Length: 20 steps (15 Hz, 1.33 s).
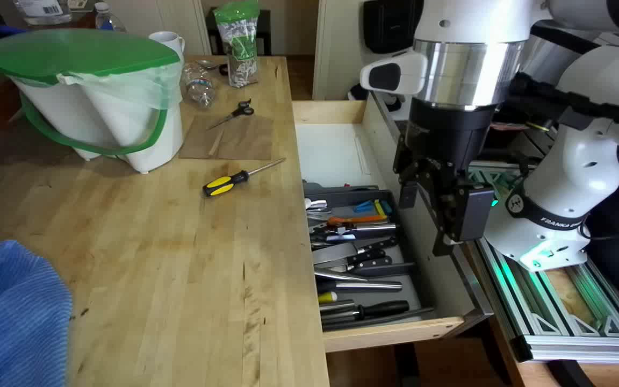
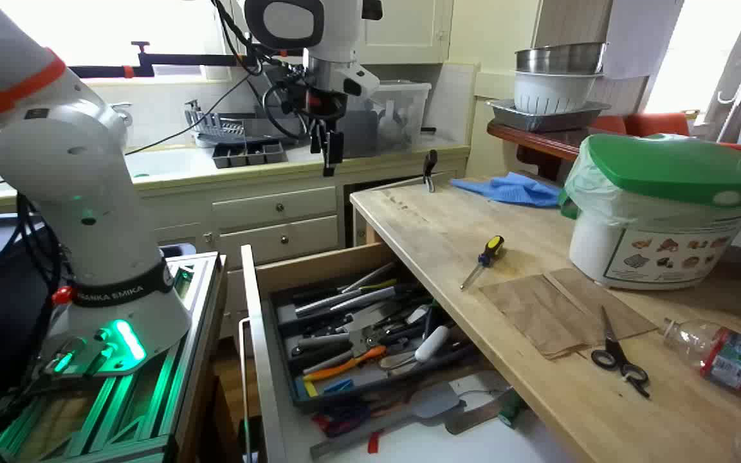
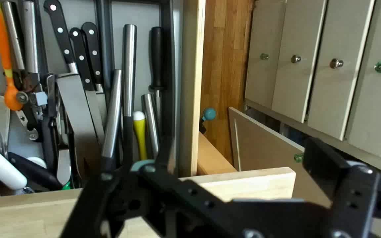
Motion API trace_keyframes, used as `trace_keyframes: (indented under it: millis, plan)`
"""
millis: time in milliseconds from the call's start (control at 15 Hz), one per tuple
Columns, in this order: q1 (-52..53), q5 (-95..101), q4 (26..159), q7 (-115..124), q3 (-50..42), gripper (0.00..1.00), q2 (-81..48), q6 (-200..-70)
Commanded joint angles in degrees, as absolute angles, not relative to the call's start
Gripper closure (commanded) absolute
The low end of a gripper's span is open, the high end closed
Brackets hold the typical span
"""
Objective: Remove the orange object from the drawer and put it on the table
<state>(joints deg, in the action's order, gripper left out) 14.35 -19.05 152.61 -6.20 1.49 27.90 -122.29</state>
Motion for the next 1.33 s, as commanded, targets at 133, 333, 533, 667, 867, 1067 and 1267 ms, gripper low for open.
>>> trace_keyframes:
  millis: [133,333,533,667,867,1067,1267]
  plan:
    - [13.37,-19.49,152.51,-6.58,2.4,0.0,27.92,-122.04]
    - [13.37,-19.49,152.51,-6.58,2.4,0.0,27.92,-122.04]
    - [13.37,-19.49,152.51,-6.58,2.4,0.0,27.92,-122.04]
    - [12.64,-19.51,153.85,-6.47,1.91,0.0,28.17,-122.68]
    - [9.98,-19.51,159.08,-6.64,0.2,0.0,28.6,-123.97]
    - [4.3,-16.72,158.41,-5.85,-2.53,0.0,24.07,-125.07]
    - [-2.67,-9.97,158.75,-7.01,-5.9,0.0,23.1,-127.13]
